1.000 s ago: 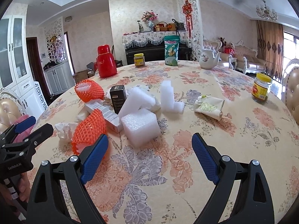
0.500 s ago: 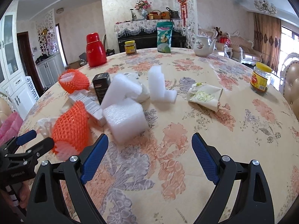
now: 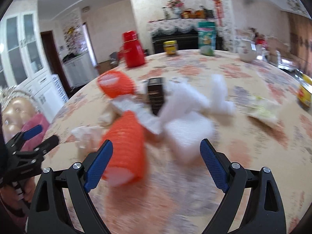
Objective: Collect trash
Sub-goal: 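Grasp the crumpled white tissue with the left gripper while the right grasps the orange net, then carry tissue and orange net to the pink bin and release both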
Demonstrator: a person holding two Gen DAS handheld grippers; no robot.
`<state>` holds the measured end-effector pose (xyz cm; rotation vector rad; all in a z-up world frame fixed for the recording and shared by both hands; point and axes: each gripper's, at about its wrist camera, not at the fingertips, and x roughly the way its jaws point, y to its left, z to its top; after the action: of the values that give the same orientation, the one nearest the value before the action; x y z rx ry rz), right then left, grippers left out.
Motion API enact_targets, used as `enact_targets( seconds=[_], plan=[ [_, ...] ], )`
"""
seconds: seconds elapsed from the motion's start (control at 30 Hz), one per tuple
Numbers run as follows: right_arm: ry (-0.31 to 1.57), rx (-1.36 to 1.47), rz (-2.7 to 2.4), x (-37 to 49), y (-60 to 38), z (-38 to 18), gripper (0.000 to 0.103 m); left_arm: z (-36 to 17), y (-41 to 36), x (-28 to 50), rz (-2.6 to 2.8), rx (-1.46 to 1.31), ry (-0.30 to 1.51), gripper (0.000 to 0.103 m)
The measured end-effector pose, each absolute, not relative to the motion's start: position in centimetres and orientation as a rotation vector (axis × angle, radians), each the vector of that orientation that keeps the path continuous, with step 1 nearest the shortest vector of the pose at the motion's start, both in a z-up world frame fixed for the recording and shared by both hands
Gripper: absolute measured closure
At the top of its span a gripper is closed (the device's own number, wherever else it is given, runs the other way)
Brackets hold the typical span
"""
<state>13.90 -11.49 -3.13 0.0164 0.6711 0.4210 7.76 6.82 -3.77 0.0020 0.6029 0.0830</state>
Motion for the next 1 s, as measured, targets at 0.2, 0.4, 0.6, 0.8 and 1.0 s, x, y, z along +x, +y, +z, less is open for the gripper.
enact_targets(
  seconds=[0.2,0.4,0.6,0.8,1.0],
  plan=[
    [0.755,-0.071,0.446,15.7,-7.0,-5.6,0.022,-5.5,8.1,10.3,0.064,-0.048,0.681,0.009],
    [0.78,-0.059,0.444,16.0,-7.4,-6.5,0.082,-7.1,7.2,13.6,-0.009,-0.12,0.764,0.018],
    [0.762,-0.038,0.425,14.7,-9.4,-6.5,0.09,-8.4,5.3,15.8,-0.094,-0.141,0.84,0.07],
    [0.735,-0.019,0.411,13.7,-10.1,-6.1,0.09,-7.5,4.6,13.2,-0.108,-0.102,0.766,0.088],
    [0.677,-0.021,0.454,11.5,-8.9,-4.7,0.09,-6.1,5.9,8.6,-0.082,-0.081,0.664,0.089]
  ],
)
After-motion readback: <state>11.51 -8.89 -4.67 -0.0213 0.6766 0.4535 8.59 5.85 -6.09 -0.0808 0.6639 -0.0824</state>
